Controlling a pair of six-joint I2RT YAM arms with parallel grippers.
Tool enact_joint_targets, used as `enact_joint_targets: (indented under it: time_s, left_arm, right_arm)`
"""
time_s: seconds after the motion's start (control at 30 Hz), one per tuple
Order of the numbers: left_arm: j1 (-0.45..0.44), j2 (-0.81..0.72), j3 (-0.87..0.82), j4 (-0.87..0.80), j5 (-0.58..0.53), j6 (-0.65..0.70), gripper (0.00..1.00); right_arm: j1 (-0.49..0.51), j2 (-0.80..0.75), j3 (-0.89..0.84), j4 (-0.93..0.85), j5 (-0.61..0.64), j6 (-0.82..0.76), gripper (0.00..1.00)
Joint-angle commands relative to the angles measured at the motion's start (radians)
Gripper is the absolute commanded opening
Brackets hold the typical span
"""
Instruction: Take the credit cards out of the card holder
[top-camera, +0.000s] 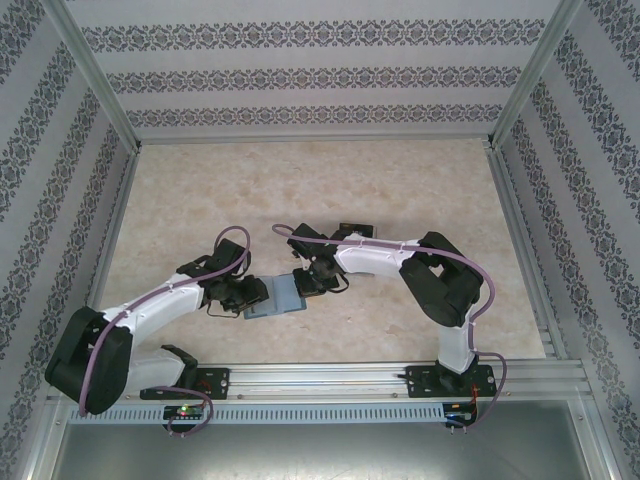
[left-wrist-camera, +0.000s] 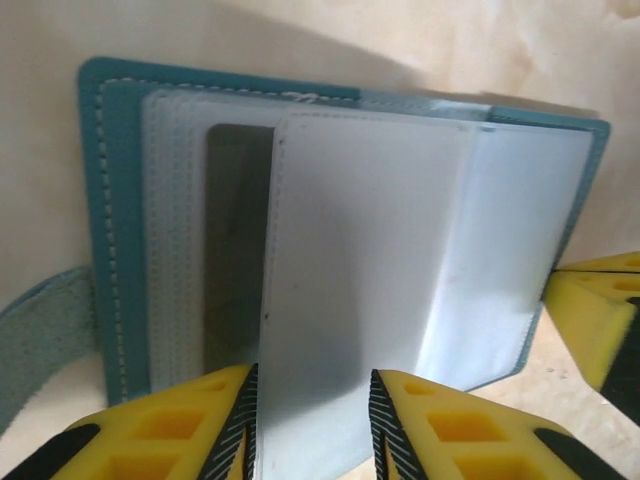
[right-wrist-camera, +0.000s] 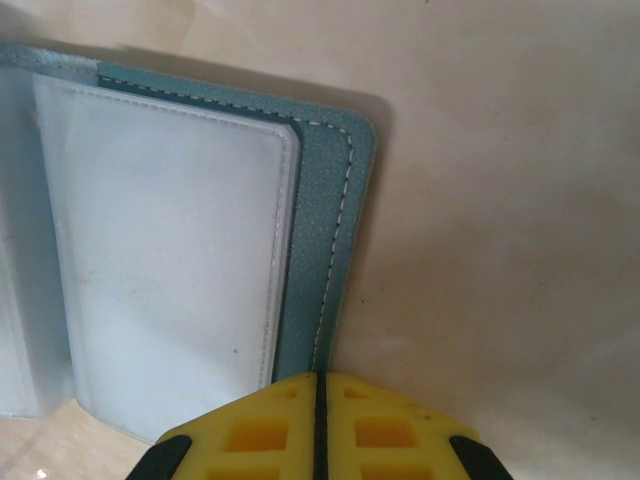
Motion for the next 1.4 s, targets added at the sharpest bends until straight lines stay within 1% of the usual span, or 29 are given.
enact_joint_targets:
  time_s: [0.0, 0.17, 0.37, 0.53, 0.6, 0.7, 0.9, 0.97, 1.03, 1.17, 1.37]
  left_arm:
    - [-0.017, -0.020, 0.016, 0.046, 0.036, 0.018, 0.37]
    - [-0.030, -0.013, 0.036, 0.081, 0.072, 0.030, 0.37]
    - [-0.047, 0.041, 0.078, 0.151, 0.166, 0.051, 0.34]
    - [-0.058, 0.099, 0.106, 0.182, 0.229, 0.065, 0.33]
    - [-0.060, 0.114, 0.115, 0.164, 0.218, 0.071, 0.33]
    - [-0.059, 0.094, 0.118, 0.109, 0.148, 0.082, 0.30]
    - [-0.050, 0.002, 0.115, 0.002, -0.004, 0.093, 0.26]
    - [-0.047, -0.006, 0.104, -0.001, -0.012, 0.092, 0.26]
    - [-0.047, 0.007, 0.094, 0.020, 0.005, 0.085, 0.25]
    - [-0.047, 0.062, 0.082, 0.083, 0.045, 0.065, 0.25]
    - [-0.047, 0.145, 0.102, 0.145, 0.081, 0.069, 0.26]
  right_arm:
    - [0.018, 0.033, 0.006, -0.009, -0.019, 0.011, 0.00]
    - [0.018, 0.028, 0.005, -0.013, -0.009, 0.012, 0.00]
    - [0.010, -0.029, -0.027, 0.015, 0.034, 0.020, 0.00]
    - [0.004, -0.053, -0.032, 0.018, 0.054, 0.024, 0.00]
    - [0.002, -0.065, -0.037, 0.028, 0.056, 0.025, 0.00]
    - [0.001, -0.078, -0.034, 0.031, 0.054, 0.020, 0.00]
    - [-0.001, -0.099, -0.021, 0.032, 0.057, 0.020, 0.00]
    - [-0.002, -0.104, -0.008, 0.032, 0.055, 0.020, 0.00]
    - [-0.002, -0.105, 0.010, 0.029, 0.055, 0.016, 0.00]
    - [-0.002, -0.100, 0.029, 0.022, 0.049, 0.012, 0.00]
    - [-0.002, -0.124, 0.006, 0.020, 0.061, 0.017, 0.00]
